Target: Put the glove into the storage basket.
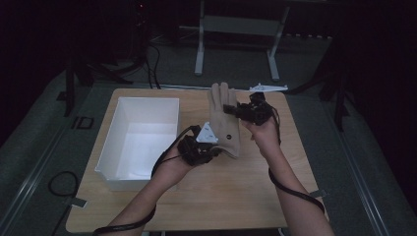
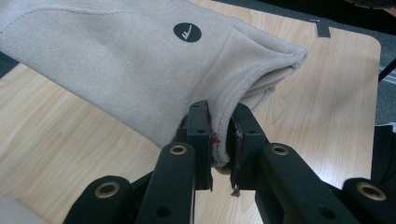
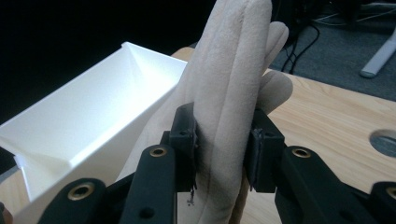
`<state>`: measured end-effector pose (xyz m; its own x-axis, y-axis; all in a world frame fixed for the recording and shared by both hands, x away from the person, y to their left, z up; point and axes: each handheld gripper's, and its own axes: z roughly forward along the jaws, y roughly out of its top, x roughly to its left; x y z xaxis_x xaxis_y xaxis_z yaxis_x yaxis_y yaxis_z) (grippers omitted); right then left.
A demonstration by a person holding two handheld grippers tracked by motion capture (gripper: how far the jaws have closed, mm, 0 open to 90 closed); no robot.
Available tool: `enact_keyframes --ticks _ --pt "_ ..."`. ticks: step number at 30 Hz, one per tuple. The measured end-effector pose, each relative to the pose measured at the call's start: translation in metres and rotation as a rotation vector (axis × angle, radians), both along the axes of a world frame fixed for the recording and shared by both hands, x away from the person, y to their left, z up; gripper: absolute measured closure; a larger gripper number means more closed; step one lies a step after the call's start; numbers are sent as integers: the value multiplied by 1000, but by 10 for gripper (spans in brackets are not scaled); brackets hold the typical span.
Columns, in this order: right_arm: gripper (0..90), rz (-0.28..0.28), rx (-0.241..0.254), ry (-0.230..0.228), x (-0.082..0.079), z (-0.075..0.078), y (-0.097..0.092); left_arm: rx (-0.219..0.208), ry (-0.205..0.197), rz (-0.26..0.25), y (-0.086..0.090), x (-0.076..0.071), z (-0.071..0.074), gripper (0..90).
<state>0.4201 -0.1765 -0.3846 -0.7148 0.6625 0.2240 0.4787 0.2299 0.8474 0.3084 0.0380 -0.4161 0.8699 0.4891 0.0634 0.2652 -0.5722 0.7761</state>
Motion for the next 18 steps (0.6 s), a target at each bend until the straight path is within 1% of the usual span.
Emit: enact_keyframes --ticks 2,3,4,7,8,9,10,11,13,15,17,18 --pt "682 6 5 -2 1 3 6 -2 -4 8 5 -1 3 812" --pt "682 6 5 -2 1 3 6 -2 -4 8 5 -1 3 812" --pt "682 13 6 -3 1 4 11 2 -11 12 11 -3 5 812" --pt "682 19 13 -2 1 6 17 -1 -9 18 15 -4 6 812" --pt "682 25 18 -1 1 7 22 2 -7 22 20 -5 8 812" --pt "682 28 17 -2 1 7 24 -1 -7 25 23 -6 8 812" --pt "682 32 18 -3 1 8 27 5 -7 27 25 -6 8 812" --pt "682 32 18 -3 1 8 27 5 -7 27 25 -6 8 812" --pt "682 42 18 -3 2 9 35 5 -6 39 33 -6 8 812" --pt "682 48 14 -5 2 11 41 5 -7 43 35 -7 8 812" --pt "682 58 10 -12 2 13 49 10 -8 55 43 -8 11 812" --pt "682 62 7 -13 2 14 52 10 -8 55 43 -8 11 812"
